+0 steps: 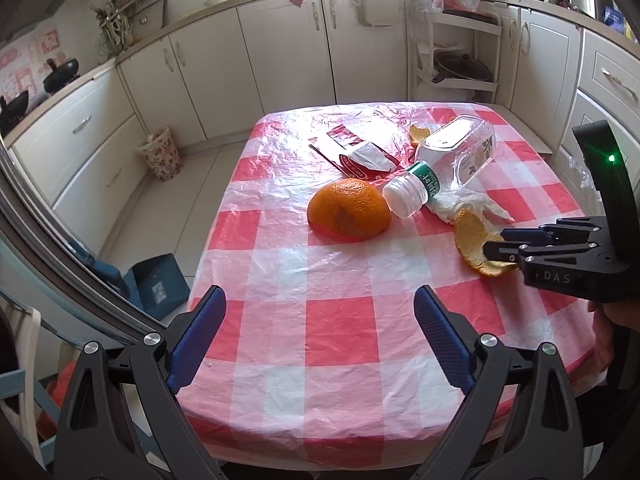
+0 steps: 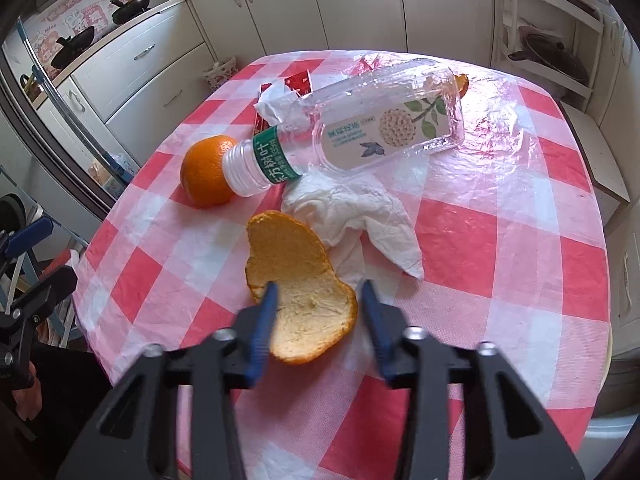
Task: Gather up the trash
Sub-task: 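Move both open grippers back over the table toward the water bottle, then grasp the whole orange with the left gripper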
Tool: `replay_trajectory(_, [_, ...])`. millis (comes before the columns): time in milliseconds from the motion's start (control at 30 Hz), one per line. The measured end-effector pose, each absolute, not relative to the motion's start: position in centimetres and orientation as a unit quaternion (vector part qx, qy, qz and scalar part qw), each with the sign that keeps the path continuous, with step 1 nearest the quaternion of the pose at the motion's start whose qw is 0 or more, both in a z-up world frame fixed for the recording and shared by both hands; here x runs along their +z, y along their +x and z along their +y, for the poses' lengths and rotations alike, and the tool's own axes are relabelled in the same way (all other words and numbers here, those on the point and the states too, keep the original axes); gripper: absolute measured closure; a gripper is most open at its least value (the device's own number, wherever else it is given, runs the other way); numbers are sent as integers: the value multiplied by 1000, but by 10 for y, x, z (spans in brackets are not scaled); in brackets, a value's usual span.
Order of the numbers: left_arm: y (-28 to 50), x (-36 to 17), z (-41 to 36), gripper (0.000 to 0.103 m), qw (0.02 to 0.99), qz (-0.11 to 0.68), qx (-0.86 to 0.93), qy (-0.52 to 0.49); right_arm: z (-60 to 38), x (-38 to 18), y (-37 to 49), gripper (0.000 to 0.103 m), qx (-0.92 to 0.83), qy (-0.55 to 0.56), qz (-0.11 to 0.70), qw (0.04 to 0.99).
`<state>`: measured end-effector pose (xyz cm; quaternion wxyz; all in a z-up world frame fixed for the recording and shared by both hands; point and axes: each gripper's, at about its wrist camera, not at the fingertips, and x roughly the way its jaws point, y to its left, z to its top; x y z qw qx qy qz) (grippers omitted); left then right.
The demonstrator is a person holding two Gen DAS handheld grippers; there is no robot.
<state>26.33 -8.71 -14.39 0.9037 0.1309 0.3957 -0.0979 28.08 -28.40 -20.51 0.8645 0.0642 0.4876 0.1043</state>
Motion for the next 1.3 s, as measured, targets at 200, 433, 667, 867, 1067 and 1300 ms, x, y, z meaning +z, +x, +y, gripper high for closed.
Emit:
replay_trajectory(200, [257,-144,-98,12,904,382,-103,165,-293,-198,269,92,108,76,473,871])
replay_trajectory(433, [251,-146,-110,12,902,374,-113,186,-311,-190,257,96,96,88,462,877])
replay_trajectory(667, [254,-147,-117,12,898,380,-125,186,-326,-196,259,68,100,135,472,865])
replay_trajectory(867, [257,-147,-104,12,898,393,-117,158,-302,-196,271,53,116,126,468,867])
replay_trajectory(1067, [261,-147,-86,12,899,406,-112,118,-286,-207,286,51,101,113,473,868])
replay_trajectory(1300, [263,-147,-74,12,900,410,-104,105,-256,-208,288,54,100,40,462,880])
